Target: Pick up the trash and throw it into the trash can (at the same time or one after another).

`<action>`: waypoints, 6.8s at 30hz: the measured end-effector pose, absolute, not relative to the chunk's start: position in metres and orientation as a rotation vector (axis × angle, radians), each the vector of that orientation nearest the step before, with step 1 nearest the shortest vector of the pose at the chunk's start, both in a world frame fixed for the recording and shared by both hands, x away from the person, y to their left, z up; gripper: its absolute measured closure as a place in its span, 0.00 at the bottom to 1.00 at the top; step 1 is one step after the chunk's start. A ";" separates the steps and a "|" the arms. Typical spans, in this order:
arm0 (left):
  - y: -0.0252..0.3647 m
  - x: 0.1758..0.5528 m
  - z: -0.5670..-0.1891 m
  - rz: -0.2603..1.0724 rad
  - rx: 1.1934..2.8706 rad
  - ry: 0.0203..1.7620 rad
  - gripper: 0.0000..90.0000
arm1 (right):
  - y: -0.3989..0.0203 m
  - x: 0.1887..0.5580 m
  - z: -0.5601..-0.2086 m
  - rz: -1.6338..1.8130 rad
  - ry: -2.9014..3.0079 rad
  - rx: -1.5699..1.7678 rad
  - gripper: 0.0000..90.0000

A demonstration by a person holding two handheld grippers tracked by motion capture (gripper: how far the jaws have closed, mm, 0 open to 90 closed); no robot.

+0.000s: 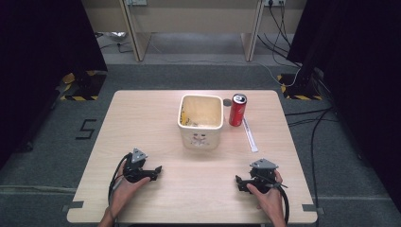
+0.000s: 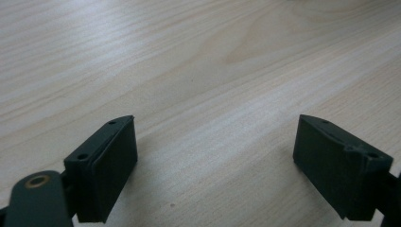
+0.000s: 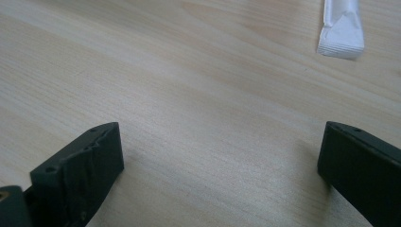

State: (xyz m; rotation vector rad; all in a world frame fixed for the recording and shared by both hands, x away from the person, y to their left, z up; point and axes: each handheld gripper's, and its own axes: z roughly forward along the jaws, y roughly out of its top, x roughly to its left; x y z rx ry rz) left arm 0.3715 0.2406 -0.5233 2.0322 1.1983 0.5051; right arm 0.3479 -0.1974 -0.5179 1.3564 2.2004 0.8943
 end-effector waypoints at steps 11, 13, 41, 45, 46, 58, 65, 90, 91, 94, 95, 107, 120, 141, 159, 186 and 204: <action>0.241 0.372 -0.523 0.505 2.032 1.198 0.15 | -0.204 0.347 -0.507 0.913 2.144 1.369 0.17; 0.241 0.372 -0.523 0.505 2.032 1.198 0.15 | -0.204 0.347 -0.504 0.915 2.141 1.360 0.17; 0.241 0.372 -0.523 0.504 2.031 1.198 0.15 | -0.195 0.403 -0.426 1.028 2.002 1.290 0.17; 0.241 0.372 -0.523 0.504 2.032 1.198 0.15 | -0.193 0.412 -0.421 1.020 1.989 1.288 0.17; 0.241 0.372 -0.523 0.504 2.031 1.199 0.15 | -0.192 0.417 -0.417 1.021 1.980 1.293 0.17; 0.240 0.372 -0.523 0.504 2.030 1.199 0.15 | -0.183 0.446 -0.403 1.025 1.966 1.282 0.17; 0.241 0.372 -0.523 0.505 2.033 1.197 0.15 | -0.178 0.473 -0.405 1.018 1.954 1.297 0.17; 0.241 0.372 -0.523 0.506 2.031 1.197 0.15 | -0.176 0.527 -0.423 1.000 1.944 1.342 0.17; 0.241 0.372 -0.523 0.506 2.031 1.197 0.15 | -0.176 0.527 -0.423 1.000 1.944 1.342 0.17; 0.241 0.372 -0.523 0.505 2.031 1.197 0.15 | -0.175 0.532 -0.427 0.996 1.943 1.352 0.17; 0.241 0.372 -0.523 0.506 2.031 1.197 0.15 | -0.175 0.534 -0.429 0.999 1.938 1.357 0.17; 0.241 0.372 -0.523 0.505 2.031 1.197 0.15 | -0.175 0.546 -0.447 1.007 1.934 1.367 0.18; 0.241 0.372 -0.523 0.505 2.030 1.199 0.15 | -0.170 0.559 -0.461 1.052 1.945 1.380 0.28; 0.241 0.372 -0.523 0.506 2.031 1.197 0.15 | -0.171 0.546 -0.434 1.031 1.967 1.329 0.38; 0.240 0.372 -0.523 0.506 2.033 1.197 0.15 | -0.173 0.531 -0.396 1.051 1.968 1.314 0.38; 0.240 0.373 -0.523 0.507 2.033 1.195 0.15 | -0.152 0.500 -0.329 1.092 1.989 1.209 0.38; 0.240 0.373 -0.523 0.507 2.030 1.196 0.15 | -0.130 0.494 -0.294 1.174 1.999 1.122 0.38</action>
